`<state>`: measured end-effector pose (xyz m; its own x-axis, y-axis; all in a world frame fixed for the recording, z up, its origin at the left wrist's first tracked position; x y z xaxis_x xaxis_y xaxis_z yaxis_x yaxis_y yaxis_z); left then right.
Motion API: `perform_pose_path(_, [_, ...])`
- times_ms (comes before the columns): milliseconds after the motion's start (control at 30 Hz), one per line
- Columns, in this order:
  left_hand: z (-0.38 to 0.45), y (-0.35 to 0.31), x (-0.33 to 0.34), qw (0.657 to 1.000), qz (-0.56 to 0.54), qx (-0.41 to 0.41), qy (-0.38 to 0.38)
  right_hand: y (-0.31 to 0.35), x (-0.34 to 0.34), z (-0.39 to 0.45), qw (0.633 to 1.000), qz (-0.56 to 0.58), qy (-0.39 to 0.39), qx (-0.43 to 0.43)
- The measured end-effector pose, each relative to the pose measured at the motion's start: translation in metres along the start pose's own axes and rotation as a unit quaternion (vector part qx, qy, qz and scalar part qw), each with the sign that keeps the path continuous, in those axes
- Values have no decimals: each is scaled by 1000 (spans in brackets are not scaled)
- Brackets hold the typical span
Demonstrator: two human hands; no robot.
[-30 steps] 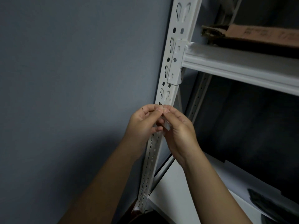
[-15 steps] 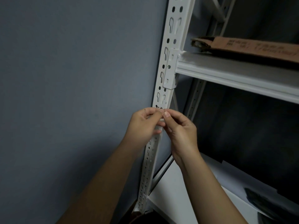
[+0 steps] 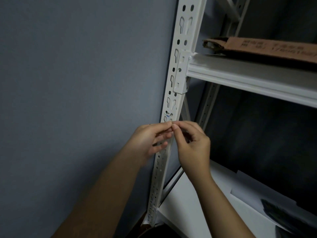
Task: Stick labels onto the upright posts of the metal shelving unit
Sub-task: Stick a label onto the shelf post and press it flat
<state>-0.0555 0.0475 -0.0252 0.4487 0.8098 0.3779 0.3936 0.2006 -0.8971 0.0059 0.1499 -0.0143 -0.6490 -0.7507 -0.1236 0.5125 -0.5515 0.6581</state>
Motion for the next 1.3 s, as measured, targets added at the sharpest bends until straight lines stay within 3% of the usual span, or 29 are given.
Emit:
perform_pose_path(100, [6,2,-7,998,33,31,-41,-10,2,1,1000,-15,-3,-5])
perform_pose_path(267, [13,-4,-7,956,163,228,-89,-33,6,4,997,-3,5,74])
perform_pose_path(433, [32,4,-14,930,185,272,-168,-48,6,15,994,10,-65,90])
perform_pose_path(733, [49,0,-9,816,311,411,-261,-60,16,37,990,83,-70,86])
perform_pose_path(933, [57,0,-4,796,277,455,-288,-60,27,39,987,122,-59,87])
perform_pose_path(1133, [62,2,-3,790,272,463,-295,-71,33,37,990,90,-91,62])
perform_pose_path(1200, [60,0,2,766,321,473,-296,-74,35,36,989,84,-107,59])
perform_pose_path(1300, [55,-6,8,693,427,473,-335,-76,38,35,988,68,-125,52])
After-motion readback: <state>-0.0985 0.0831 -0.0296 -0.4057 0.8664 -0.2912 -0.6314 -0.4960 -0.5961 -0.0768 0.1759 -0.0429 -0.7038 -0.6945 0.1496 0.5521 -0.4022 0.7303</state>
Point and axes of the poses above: each hand's wrist, its own z-axis towards the middle knuckle, its own x-axis out of the palm, y = z × x, the point moved 5 cm from there along z, towards the middle knuckle, and after that the axes turned 7 degrees about -x, right-handed, at the moved point
